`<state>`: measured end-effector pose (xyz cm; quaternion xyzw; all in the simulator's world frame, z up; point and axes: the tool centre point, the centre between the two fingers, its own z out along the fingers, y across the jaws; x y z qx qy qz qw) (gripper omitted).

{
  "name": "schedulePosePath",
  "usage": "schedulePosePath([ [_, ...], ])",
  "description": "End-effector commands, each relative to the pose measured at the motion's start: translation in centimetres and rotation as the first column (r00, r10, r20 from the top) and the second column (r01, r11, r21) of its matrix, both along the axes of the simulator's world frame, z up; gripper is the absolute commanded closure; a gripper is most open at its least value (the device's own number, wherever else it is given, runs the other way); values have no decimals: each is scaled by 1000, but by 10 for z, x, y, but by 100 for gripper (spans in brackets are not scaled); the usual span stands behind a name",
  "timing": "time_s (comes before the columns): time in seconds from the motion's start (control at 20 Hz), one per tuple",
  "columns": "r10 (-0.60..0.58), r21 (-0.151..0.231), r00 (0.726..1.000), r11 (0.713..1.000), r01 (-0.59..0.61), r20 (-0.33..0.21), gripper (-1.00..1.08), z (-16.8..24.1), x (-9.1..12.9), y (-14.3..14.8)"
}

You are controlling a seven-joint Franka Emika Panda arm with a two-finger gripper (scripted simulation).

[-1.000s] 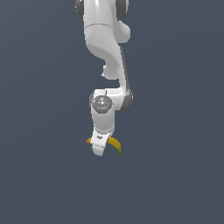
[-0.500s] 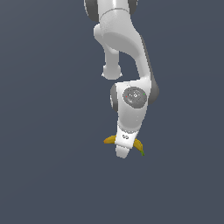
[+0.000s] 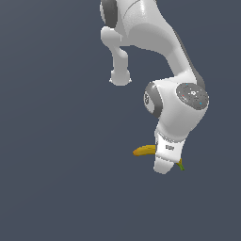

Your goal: Pick up the object and move it to a goal position.

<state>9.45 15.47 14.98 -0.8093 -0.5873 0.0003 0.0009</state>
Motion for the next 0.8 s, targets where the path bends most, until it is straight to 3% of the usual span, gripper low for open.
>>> schedulePosePath([
  [0.0,-2,0,1000,1000,2,1,108,10,5,14],
  [0.35,-3,-1,1000,1000,3,1,108,23,14,37],
  [0.75,-2,-1,1000,1000,2,2,108,27,17,44],
])
